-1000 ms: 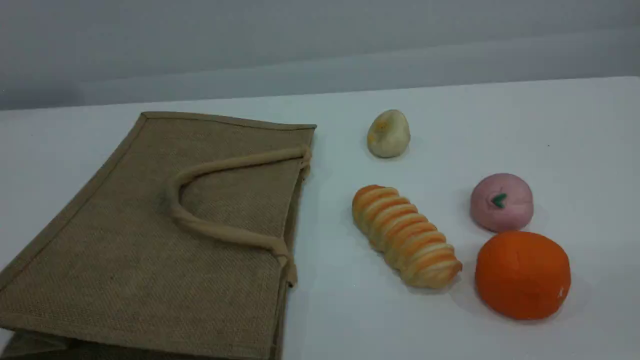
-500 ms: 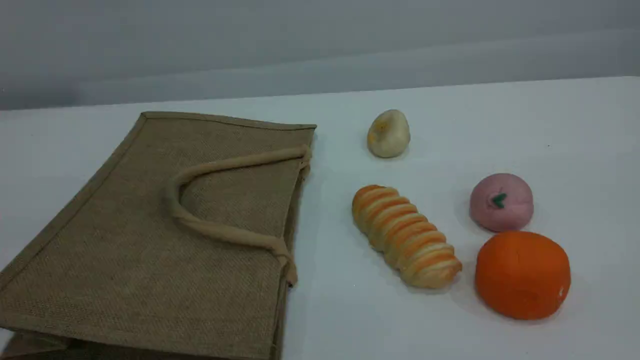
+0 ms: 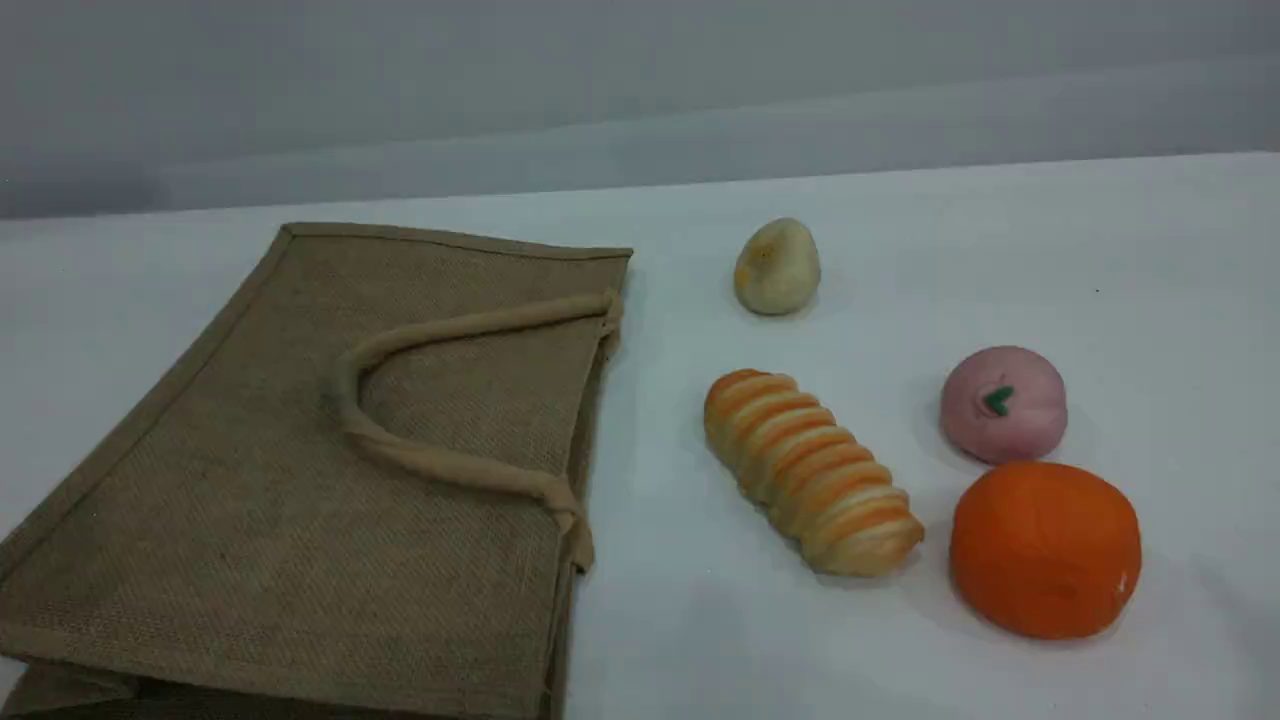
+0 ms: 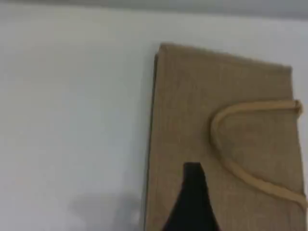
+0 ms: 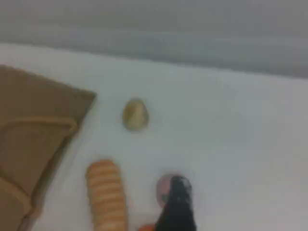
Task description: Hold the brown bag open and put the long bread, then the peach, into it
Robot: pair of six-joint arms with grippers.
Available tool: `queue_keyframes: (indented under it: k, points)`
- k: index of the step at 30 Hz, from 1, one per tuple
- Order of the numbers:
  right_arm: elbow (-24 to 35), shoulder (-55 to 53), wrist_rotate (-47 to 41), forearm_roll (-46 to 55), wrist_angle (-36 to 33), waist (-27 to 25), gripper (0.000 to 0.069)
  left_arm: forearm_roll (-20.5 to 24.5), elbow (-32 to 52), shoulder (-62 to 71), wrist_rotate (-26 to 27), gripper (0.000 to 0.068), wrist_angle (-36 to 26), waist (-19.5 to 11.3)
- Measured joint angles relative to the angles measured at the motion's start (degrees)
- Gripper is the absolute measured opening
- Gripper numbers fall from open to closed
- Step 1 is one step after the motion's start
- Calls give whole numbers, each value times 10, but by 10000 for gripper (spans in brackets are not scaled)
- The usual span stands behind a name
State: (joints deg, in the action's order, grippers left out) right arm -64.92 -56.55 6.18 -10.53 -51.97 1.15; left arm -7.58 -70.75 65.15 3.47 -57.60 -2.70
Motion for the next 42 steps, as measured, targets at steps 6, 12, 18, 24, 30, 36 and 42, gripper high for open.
queue_keyframes:
  k: [6, 12, 18, 24, 30, 36, 42]
  points:
    - [-1, -50, 0, 0, 15, 0, 565, 1, -5, 100, 0, 519, 9, 0]
    - [-1, -91, 0, 0, 26, 0, 565, 2, -5, 178, -10, 519, 34, 19]
    - [-1, -123, 0, -7, 26, 0, 565, 5, -5, 242, -30, 519, 53, 49]
    - [-1, -136, 0, -5, 32, 0, 565, 18, -5, 303, -47, 519, 80, 88]
    - [-1, -146, 0, -6, 32, 0, 565, 16, -5, 365, -62, 519, 106, 95]
    - [-1, -158, 0, -8, 34, 0, 565, 16, -5, 418, -79, 519, 136, 110]
    - [-1, -164, 0, -10, 36, 0, 565, 15, -5, 466, -111, 519, 178, 116]
